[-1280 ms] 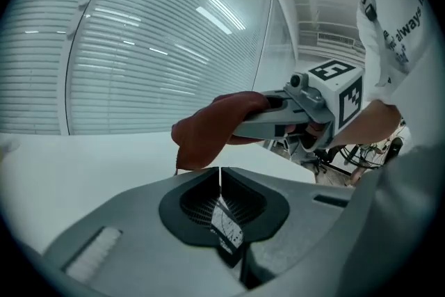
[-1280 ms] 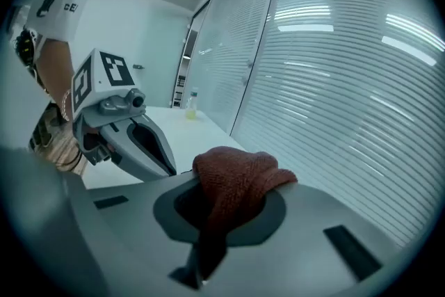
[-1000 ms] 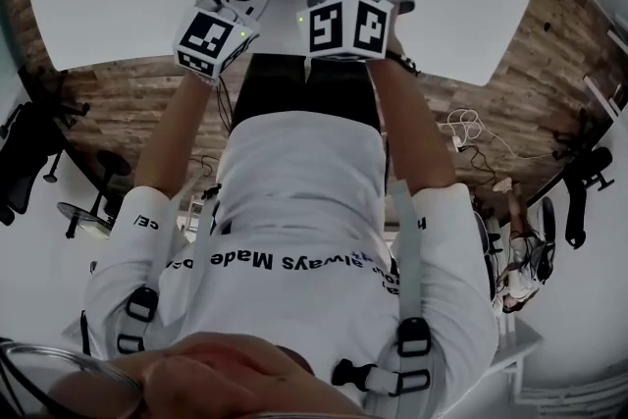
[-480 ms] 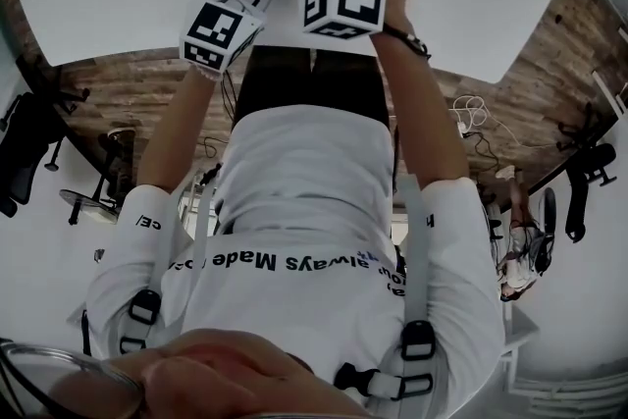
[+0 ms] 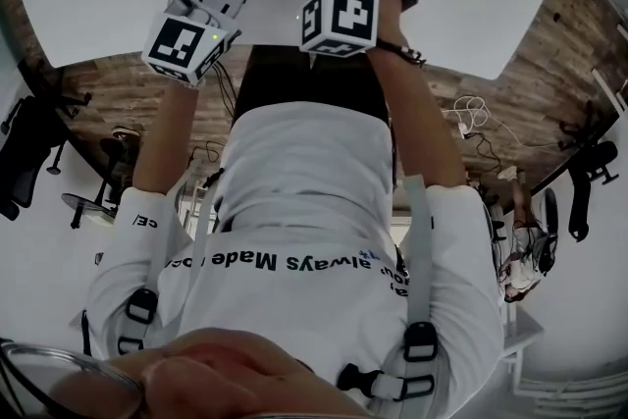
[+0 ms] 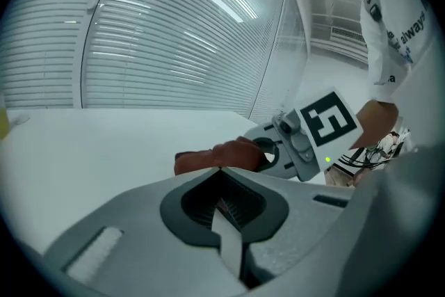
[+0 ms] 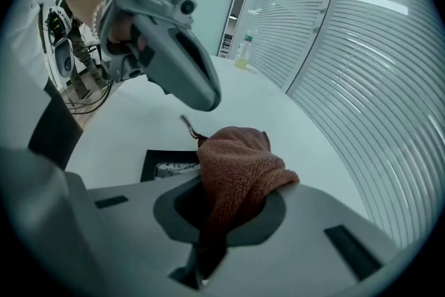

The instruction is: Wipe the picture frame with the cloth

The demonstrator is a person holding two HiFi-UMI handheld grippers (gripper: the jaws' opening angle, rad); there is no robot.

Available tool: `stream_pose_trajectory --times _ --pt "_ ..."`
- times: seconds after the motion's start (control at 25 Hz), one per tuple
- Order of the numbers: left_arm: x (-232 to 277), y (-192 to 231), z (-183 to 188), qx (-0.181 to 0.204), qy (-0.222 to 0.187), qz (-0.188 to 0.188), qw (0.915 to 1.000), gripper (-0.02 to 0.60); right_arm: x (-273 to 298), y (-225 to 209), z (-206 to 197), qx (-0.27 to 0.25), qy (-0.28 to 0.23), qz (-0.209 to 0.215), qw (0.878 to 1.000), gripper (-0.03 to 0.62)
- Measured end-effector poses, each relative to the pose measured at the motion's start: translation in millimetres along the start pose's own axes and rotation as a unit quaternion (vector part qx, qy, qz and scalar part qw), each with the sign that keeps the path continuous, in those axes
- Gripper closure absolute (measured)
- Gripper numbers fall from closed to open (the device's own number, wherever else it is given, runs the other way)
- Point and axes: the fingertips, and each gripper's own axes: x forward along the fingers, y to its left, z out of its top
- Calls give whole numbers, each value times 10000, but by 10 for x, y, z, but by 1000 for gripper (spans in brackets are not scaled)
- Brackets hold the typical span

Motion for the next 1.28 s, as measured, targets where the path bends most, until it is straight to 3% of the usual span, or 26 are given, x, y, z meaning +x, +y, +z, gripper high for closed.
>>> stream_pose_trajectory --times 0.24,0.48,0.84,1.28 --pt "179 372 207 253 60 -44 9997 578 -27 185 42 -23 9 128 9999 574" --pt "539 412 223 772 539 -368 9949 577 -72 381 26 -50 23 270 9996 574" --pt "848 388 -44 1042 1378 -777 9819 578 -145 560 -6 -55 68 438 9990 574" --pt "883 436 -68 800 1309 -723 9855 578 -288 896 -30 -628 196 947 9933 574"
